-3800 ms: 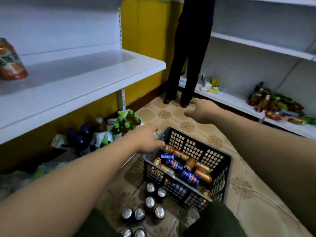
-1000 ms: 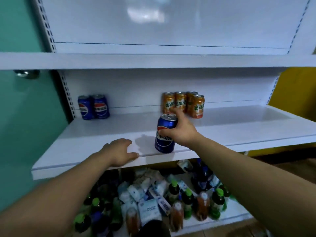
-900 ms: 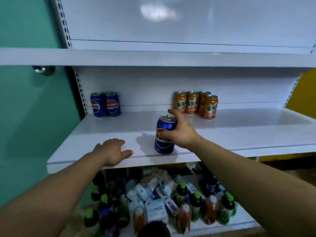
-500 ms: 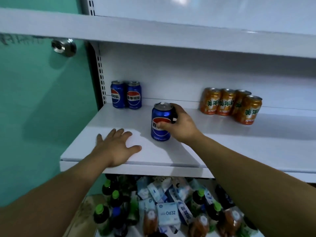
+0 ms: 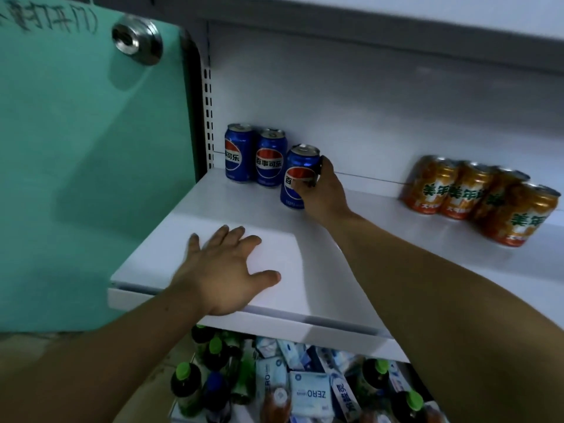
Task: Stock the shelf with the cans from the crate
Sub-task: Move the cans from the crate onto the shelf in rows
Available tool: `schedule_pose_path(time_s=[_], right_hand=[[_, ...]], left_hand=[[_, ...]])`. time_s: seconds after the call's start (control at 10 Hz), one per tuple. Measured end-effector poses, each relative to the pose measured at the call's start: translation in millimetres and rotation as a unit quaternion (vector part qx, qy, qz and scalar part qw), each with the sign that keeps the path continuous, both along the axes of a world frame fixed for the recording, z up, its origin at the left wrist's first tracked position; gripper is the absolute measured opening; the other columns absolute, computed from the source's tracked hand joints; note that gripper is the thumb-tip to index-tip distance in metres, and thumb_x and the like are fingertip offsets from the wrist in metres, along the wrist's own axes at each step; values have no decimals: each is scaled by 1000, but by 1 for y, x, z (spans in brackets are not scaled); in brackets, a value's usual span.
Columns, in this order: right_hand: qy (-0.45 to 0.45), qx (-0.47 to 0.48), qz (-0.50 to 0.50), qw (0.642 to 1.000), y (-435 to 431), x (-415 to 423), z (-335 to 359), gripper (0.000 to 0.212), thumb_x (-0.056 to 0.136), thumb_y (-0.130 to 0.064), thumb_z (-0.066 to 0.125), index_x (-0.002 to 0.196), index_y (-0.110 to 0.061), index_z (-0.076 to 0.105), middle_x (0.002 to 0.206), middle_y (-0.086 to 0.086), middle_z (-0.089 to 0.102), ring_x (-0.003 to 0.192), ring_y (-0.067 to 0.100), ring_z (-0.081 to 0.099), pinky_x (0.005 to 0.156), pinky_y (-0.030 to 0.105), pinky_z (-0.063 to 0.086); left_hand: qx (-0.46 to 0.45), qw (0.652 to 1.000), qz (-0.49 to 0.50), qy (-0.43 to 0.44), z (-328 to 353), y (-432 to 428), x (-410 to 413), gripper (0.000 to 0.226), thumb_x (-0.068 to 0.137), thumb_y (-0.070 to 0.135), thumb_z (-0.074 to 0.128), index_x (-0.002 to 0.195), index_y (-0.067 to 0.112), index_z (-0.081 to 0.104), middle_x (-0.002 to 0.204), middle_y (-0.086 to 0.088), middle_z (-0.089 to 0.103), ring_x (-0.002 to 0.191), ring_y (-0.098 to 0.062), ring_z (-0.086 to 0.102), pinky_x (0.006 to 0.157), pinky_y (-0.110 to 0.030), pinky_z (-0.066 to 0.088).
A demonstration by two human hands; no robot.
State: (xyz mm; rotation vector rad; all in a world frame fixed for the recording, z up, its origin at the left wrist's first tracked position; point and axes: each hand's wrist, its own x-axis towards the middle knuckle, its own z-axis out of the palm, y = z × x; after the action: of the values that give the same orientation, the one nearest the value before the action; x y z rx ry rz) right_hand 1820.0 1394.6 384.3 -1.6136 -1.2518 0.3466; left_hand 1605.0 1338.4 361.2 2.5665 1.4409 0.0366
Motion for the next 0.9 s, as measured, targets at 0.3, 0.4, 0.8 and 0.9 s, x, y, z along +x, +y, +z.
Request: schedule_pose_path(time_s=[0.3,0.4,0.8,0.9], right_hand=[[-5,-33,-47,998,33,8,-7,58,90,-26,66,140,-19,38,138,2,52,126,22,50,92,24,34],[-8,-30,-53,998,40,10,-7,58,90,-25,65,141,-17,37,139,5,50,127,23,49,91,24,34],[-34,-81,-88,992,54,16,-10,53,95,-31,57,141,-14,37,137,10,52,124,27,51,96,34,41],[-50,-122,-83,988,45,14,-4,58,94,-36,57,141,-10,36,139,12,50,125,29,50,89,29,41]], left_hand=[[-8,1000,2,8,0,0,0,79,84,75,28,150,37,8,160,9,-3,147,-13,-9,117,-52,-6],[-9,1000,1,9,0,1,0,79,84,75,28,150,37,7,160,9,-4,147,-12,-10,117,-52,-6],[-9,1000,2,6,-2,0,-1,78,84,75,28,149,38,7,160,10,-5,146,-11,-11,117,-51,-8],[-11,1000,1,6,-2,1,-1,78,84,74,29,150,37,8,160,9,-4,147,-12,-10,117,-51,-7]])
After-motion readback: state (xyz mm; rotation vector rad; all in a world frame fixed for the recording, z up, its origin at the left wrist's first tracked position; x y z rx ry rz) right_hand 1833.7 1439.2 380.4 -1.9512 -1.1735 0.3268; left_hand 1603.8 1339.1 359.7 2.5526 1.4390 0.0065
